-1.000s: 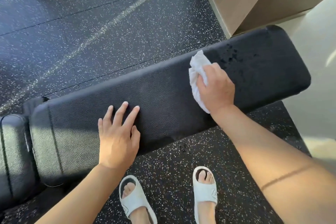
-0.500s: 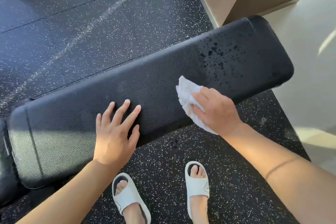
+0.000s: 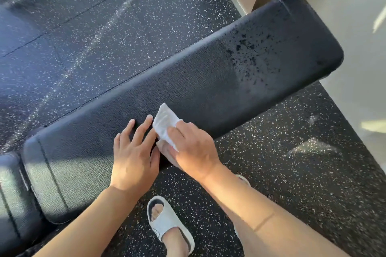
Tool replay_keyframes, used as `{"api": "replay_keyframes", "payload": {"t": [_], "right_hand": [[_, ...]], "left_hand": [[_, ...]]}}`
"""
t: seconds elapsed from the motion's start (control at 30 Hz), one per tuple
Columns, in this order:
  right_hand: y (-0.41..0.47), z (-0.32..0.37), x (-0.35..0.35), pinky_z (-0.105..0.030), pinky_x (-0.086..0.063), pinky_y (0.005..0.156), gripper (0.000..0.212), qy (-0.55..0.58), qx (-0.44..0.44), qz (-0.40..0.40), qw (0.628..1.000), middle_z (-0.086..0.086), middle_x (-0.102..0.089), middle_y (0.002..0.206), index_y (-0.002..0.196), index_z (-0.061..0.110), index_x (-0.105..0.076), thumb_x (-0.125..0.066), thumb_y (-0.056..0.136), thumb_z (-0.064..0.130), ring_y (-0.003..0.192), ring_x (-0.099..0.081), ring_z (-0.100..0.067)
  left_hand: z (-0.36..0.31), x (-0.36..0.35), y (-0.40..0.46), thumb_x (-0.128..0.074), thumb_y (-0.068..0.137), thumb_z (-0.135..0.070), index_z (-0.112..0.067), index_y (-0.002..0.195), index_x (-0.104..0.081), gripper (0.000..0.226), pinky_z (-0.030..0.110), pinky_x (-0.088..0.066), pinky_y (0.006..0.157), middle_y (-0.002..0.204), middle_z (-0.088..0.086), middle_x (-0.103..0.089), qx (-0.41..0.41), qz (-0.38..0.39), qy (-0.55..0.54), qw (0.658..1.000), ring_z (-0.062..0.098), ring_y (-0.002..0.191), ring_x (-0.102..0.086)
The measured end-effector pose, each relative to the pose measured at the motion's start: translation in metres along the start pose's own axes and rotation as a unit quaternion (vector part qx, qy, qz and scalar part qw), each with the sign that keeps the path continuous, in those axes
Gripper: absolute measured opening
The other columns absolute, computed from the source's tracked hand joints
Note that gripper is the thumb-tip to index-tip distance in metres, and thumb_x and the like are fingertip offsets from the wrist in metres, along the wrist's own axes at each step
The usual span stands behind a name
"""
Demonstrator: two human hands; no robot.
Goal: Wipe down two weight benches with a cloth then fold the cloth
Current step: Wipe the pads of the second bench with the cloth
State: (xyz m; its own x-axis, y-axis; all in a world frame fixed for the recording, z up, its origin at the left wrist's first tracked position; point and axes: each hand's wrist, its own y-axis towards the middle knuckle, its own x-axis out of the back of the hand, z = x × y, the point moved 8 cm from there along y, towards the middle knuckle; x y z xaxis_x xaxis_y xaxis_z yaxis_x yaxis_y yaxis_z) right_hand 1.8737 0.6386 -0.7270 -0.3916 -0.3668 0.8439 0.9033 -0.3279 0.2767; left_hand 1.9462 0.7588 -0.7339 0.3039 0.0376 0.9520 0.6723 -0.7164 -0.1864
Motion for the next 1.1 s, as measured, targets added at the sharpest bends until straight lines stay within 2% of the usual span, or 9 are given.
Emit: {"api": "replay_keyframes", "payload": {"t": [0.1,0.17,0.3,0.4,0.53,0.67,0.8,0.93,1.1], "right_hand": [[-0.002,-0.023,0.022,-0.037,-0.047,0.051,0.023,-0.033,0.052,-0.037,0.997,-0.004,-0.061,0.084,0.094,0.012,-0.069,-0.054,0.101,0.029,0.067,-0.054,-0.024],[-0.003,-0.059,0.047,-0.036,-0.046,0.046,0.030,-0.083,0.026,-0.084,0.993,-0.005,-0.061,0.079,0.090,0.013,-0.067,-0.052,0.103,0.036,0.063,-0.054,-0.024],[-0.015,-0.158,0.088,-0.035,-0.048,0.050,0.033,-0.085,-0.193,-0.075,0.975,-0.008,-0.061,0.091,0.100,0.008,-0.067,-0.051,0.100,0.036,0.074,-0.059,-0.028],[-0.028,-0.173,0.094,-0.036,-0.048,0.058,0.027,-0.041,-0.288,-0.103,0.951,-0.007,-0.059,0.102,0.109,0.009,-0.063,-0.058,0.098,0.033,0.085,-0.059,-0.030],[-0.048,-0.155,0.077,-0.034,-0.046,0.063,0.018,0.026,-0.393,-0.172,0.903,-0.001,-0.054,0.107,0.112,0.014,-0.058,-0.062,0.098,0.024,0.088,-0.055,-0.024],[-0.068,-0.124,0.054,-0.033,-0.043,0.066,0.026,0.076,-0.437,-0.283,0.850,0.003,-0.050,0.104,0.110,0.012,-0.057,-0.047,0.097,0.032,0.088,-0.052,-0.020],[-0.097,-0.074,0.013,-0.033,-0.045,0.066,0.027,0.174,-0.490,-0.400,0.755,0.003,-0.052,0.098,0.109,0.009,-0.056,-0.048,0.098,0.032,0.082,-0.054,-0.020],[-0.103,0.009,-0.036,-0.035,-0.050,0.075,0.030,0.223,-0.518,-0.377,0.735,0.004,-0.051,0.107,0.123,0.017,-0.052,-0.046,0.094,0.024,0.091,-0.057,-0.022],[-0.116,0.072,-0.073,-0.041,-0.052,0.077,0.029,0.275,-0.547,-0.363,0.703,0.002,-0.056,0.107,0.126,0.017,-0.057,-0.051,0.105,0.036,0.092,-0.061,-0.023]], "left_hand": [[-0.002,0.008,0.007,-0.048,0.094,-0.030,-0.026,0.153,-0.050,0.059,0.062,-0.037,0.117,0.164,0.005,-0.043,-0.027,0.030,0.007,0.999,0.044,0.147,-0.036],[-0.014,0.011,0.015,-0.047,0.097,-0.031,-0.026,0.153,-0.052,0.056,0.063,-0.037,0.117,0.163,0.004,-0.044,-0.083,0.044,0.029,0.995,0.040,0.147,-0.038],[-0.055,0.007,0.044,-0.045,0.102,-0.039,-0.033,0.157,-0.045,0.056,0.063,-0.033,0.121,0.168,-0.001,-0.036,-0.180,0.065,0.074,0.979,0.033,0.153,-0.033],[-0.086,0.002,0.081,-0.044,0.103,-0.041,-0.033,0.158,-0.043,0.056,0.062,-0.030,0.123,0.168,0.000,-0.035,-0.243,0.064,0.084,0.964,0.035,0.152,-0.033],[-0.097,-0.008,0.099,-0.045,0.103,-0.033,-0.026,0.157,-0.049,0.054,0.065,-0.028,0.122,0.165,0.006,-0.041,-0.291,0.032,0.073,0.954,0.041,0.149,-0.038],[-0.089,-0.014,0.095,-0.039,0.106,-0.034,-0.031,0.161,-0.041,0.056,0.060,-0.018,0.128,0.169,0.001,-0.034,-0.309,0.009,0.040,0.950,0.035,0.156,-0.029],[-0.085,-0.016,0.095,-0.041,0.105,-0.030,-0.029,0.162,-0.040,0.057,0.062,-0.022,0.125,0.171,0.001,-0.032,-0.337,0.017,0.020,0.941,0.034,0.156,-0.025],[-0.080,-0.018,0.097,-0.041,0.104,-0.029,-0.028,0.163,-0.038,0.059,0.058,-0.021,0.127,0.172,0.002,-0.030,-0.357,0.002,0.024,0.934,0.032,0.157,-0.023],[-0.083,-0.018,0.095,-0.043,0.104,-0.025,-0.021,0.159,-0.045,0.056,0.059,-0.026,0.125,0.169,0.007,-0.035,-0.375,-0.022,0.016,0.926,0.037,0.154,-0.029]]}}
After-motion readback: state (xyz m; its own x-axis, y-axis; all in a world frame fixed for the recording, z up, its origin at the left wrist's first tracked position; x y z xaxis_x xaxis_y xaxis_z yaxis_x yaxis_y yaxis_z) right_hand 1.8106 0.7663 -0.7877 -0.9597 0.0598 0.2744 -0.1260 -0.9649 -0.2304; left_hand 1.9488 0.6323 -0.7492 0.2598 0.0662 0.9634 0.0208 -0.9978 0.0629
